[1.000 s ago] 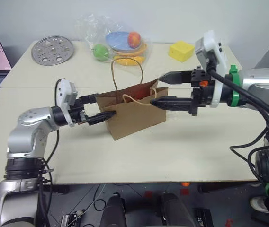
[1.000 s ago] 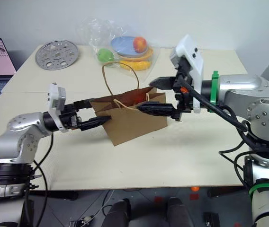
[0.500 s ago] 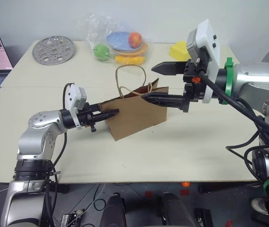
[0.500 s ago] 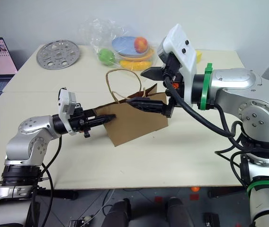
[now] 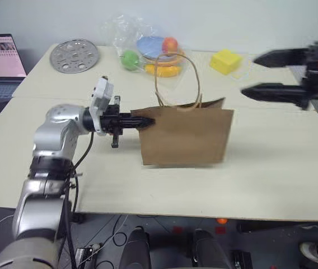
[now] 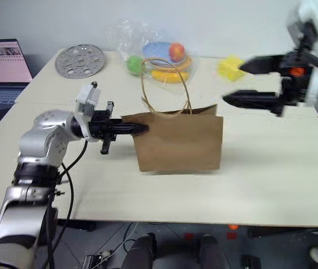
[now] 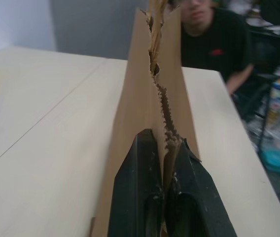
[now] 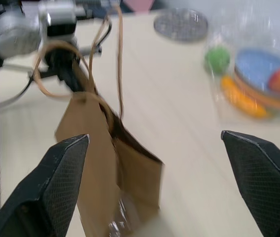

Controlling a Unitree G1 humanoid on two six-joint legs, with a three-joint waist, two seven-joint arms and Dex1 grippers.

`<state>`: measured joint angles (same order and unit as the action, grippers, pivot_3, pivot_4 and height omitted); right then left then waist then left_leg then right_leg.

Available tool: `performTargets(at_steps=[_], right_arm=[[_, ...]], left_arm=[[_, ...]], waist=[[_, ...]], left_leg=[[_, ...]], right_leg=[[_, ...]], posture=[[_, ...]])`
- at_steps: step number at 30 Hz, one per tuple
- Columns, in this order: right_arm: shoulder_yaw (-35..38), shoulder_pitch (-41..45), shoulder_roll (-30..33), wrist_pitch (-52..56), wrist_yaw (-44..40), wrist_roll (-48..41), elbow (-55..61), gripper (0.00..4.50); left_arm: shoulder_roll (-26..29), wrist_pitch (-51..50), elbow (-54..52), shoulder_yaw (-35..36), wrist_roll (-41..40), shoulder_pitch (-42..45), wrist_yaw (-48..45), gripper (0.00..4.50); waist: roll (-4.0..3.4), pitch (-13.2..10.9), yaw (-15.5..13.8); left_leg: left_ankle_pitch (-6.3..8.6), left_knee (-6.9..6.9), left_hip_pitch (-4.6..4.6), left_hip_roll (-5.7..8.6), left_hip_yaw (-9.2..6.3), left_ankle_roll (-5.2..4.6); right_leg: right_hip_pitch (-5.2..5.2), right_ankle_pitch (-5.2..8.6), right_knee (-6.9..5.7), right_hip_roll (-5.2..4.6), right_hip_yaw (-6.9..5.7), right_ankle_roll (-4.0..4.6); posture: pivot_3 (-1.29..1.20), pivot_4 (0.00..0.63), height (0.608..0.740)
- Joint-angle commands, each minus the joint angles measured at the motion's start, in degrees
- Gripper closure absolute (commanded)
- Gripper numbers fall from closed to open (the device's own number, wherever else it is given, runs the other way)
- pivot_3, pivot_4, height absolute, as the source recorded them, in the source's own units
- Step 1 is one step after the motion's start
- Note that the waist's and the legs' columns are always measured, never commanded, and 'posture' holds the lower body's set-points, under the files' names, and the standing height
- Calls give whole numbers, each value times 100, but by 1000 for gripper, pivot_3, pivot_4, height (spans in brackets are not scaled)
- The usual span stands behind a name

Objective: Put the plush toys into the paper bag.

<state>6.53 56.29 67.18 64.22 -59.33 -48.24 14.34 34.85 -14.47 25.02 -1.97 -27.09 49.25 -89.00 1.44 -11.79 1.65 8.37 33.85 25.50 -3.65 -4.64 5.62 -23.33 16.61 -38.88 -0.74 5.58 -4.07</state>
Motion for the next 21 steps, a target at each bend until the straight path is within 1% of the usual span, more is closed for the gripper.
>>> performTargets(at_steps=[1,5,8,11,13,15,19,20,21], right_arm=[[87,-35,173,-199,-414,-28,53,0],[274,-299,210,78,-396,-327,327,0],[454,-583,205,171,-280,-469,584,0],[551,-779,167,105,-193,-496,674,0],[556,-758,88,90,-83,-527,627,0],[495,-766,52,-45,-102,-449,569,0],[457,-853,-13,-352,-152,-243,369,0],[499,-941,-13,-435,-152,-176,292,0],[560,-1111,0,-574,-150,-43,205,0]], left_arm=[[-212,987,947,-472,257,352,-350,4472],[-379,1792,1662,-859,271,530,-350,4472],[-458,1888,1776,-905,193,501,-350,4472],[-291,1713,1599,-852,70,443,-350,3863],[-197,1538,1475,-739,26,448,-350,3262],[15,1264,1249,-638,-26,457,-350,2590],[702,24,480,-175,-204,421,-189,1394],[885,-362,262,-9,-272,416,57,1091],[1045,-610,60,150,-149,398,550,789]], waist=[[-6,0,114],[-8,-1,291],[-8,-1,290],[-8,-1,267],[-8,-2,260],[-8,-2,265],[-9,-3,299],[-9,-3,303],[-9,-3,301]], left_leg=[[0,-1,-7,-2,2,0],[0,-1,-13,-10,3,-1],[0,-3,-11,-8,2,-1],[0,0,-7,-6,1,-1],[0,1,-7,-6,1,-1],[0,3,-7,-7,1,-1],[0,2,-7,-8,0,-1],[0,1,-8,-8,0,-1],[0,-1,-8,-9,0,-1]], right_leg=[[0,0,-3,1,3,0],[-3,0,-15,8,8,0],[-2,0,-15,7,10,-1],[-2,0,-14,6,10,-1],[-2,0,-14,6,10,-1],[-2,0,-16,6,10,-1],[-3,0,-16,7,10,-1],[-3,1,-16,7,10,-1],[-3,1,-16,7,8,-2]], posture=[[0,150,740],[0,150,740],[0,150,740],[0,150,740],[0,150,740],[0,150,740],[0,150,740],[0,150,740],[0,150,740]])
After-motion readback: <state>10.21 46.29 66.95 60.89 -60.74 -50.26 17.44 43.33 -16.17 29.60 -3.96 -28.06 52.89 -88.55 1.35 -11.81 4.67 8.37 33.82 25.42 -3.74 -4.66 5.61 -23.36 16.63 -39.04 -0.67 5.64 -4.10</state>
